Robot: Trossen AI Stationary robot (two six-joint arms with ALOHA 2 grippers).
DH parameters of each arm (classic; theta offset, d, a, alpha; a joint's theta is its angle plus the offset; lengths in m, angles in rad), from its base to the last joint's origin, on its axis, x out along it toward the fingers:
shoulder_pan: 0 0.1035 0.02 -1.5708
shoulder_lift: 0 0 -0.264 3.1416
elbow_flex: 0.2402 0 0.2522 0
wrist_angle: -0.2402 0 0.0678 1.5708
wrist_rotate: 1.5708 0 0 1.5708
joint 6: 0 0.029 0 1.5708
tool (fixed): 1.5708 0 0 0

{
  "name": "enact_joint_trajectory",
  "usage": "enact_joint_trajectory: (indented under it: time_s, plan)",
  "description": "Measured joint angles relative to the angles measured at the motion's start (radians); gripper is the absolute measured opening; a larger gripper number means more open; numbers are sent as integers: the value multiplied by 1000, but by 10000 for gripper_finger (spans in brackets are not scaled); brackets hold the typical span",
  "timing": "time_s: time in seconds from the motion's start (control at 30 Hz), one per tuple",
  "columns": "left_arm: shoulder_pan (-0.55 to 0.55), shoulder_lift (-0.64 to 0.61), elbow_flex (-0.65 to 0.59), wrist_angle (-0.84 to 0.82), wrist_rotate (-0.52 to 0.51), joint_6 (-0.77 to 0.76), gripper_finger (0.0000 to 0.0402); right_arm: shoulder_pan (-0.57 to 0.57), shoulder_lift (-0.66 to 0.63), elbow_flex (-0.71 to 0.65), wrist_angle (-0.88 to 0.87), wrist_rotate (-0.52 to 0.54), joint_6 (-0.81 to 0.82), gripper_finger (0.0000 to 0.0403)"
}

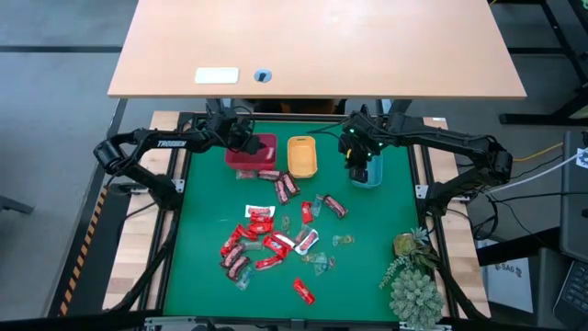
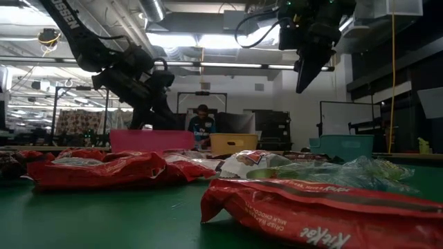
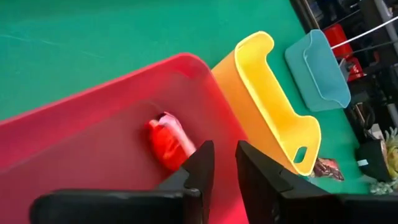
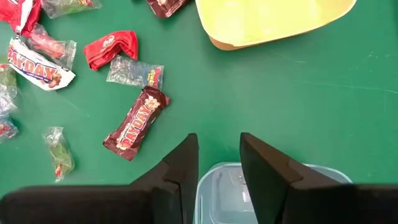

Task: Sort candy
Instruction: Put the brown chocolate bar into the yellow bin

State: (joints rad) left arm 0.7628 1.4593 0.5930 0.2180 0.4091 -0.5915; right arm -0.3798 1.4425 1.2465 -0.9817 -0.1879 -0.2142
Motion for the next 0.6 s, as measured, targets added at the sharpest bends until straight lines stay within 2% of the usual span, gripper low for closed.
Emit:
enact_joint_trajectory:
  time_s: [0.27,0.47,0.6]
  plan:
    - [-4,0,0,39,26,-5,78,0,0,0,0,-14,0,117]
    - [-31,0,0,136,21,-6,77,15,0,0,0,-140,27,117]
    - [-64,0,0,223,22,-6,75,74,0,0,-1,-153,81,117]
